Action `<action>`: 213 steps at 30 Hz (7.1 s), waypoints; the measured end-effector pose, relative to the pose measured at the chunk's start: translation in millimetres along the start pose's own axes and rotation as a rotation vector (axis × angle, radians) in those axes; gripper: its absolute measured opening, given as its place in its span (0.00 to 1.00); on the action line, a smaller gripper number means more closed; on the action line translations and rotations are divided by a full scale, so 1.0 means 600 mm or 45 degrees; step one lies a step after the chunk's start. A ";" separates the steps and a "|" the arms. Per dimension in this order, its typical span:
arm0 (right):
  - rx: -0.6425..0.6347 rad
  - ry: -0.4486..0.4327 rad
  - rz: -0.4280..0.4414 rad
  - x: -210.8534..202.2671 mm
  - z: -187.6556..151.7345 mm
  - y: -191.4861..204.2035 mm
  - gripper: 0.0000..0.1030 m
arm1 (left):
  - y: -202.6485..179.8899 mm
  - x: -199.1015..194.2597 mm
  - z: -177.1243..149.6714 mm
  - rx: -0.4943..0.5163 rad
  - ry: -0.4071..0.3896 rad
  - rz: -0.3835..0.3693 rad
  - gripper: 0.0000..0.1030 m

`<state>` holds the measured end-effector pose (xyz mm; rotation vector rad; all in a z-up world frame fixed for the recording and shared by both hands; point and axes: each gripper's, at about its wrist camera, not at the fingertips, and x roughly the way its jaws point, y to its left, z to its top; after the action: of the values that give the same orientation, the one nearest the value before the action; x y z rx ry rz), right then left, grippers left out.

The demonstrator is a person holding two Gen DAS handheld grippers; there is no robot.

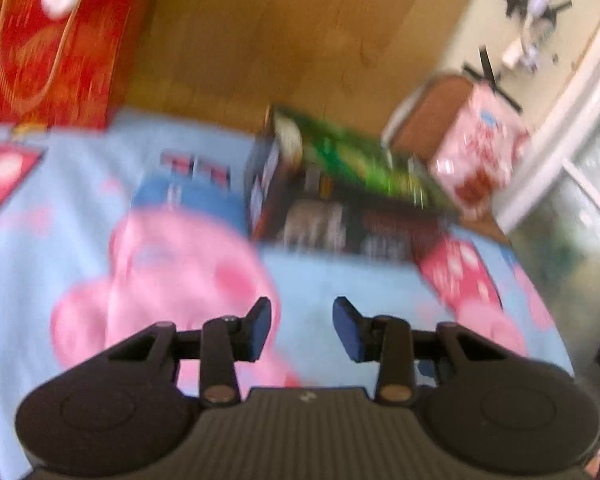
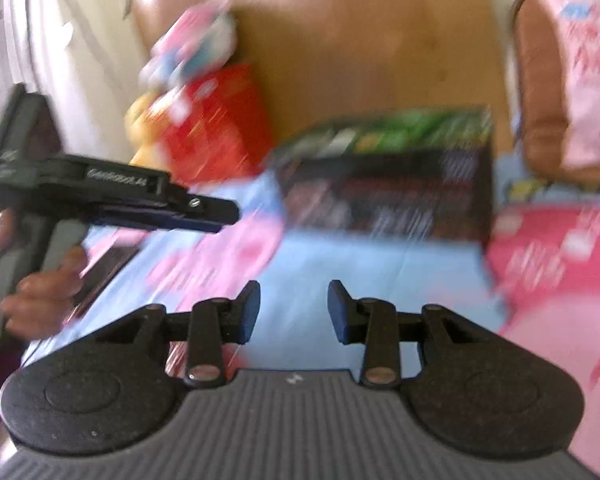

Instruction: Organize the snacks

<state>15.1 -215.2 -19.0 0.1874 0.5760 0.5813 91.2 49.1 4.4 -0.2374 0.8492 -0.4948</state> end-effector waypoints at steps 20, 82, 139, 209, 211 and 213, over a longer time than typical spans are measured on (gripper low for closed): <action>-0.184 0.045 -0.118 -0.024 -0.083 0.066 0.39 | -0.118 0.012 -0.114 0.155 0.034 -0.001 0.38; 0.385 -0.294 -0.150 0.132 0.226 -0.172 0.28 | -0.083 0.146 0.208 0.091 -0.219 0.118 0.30; 0.344 -0.196 -0.335 -0.101 -0.099 -0.010 0.80 | -0.213 0.003 -0.123 0.237 -0.204 0.529 1.00; 0.364 -0.280 -0.375 -0.126 -0.081 0.005 1.00 | -0.233 -0.047 -0.108 0.292 -0.276 0.699 1.00; 0.363 -0.279 -0.375 -0.127 -0.081 0.005 1.00 | -0.232 -0.048 -0.107 0.288 -0.276 0.697 1.00; 0.363 -0.277 -0.374 -0.127 -0.080 0.005 1.00 | -0.232 -0.048 -0.107 0.288 -0.276 0.695 1.00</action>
<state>-65.6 -255.7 -23.0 0.4219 0.4616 0.1882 -18.9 -56.7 36.5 0.1488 0.6050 -0.0477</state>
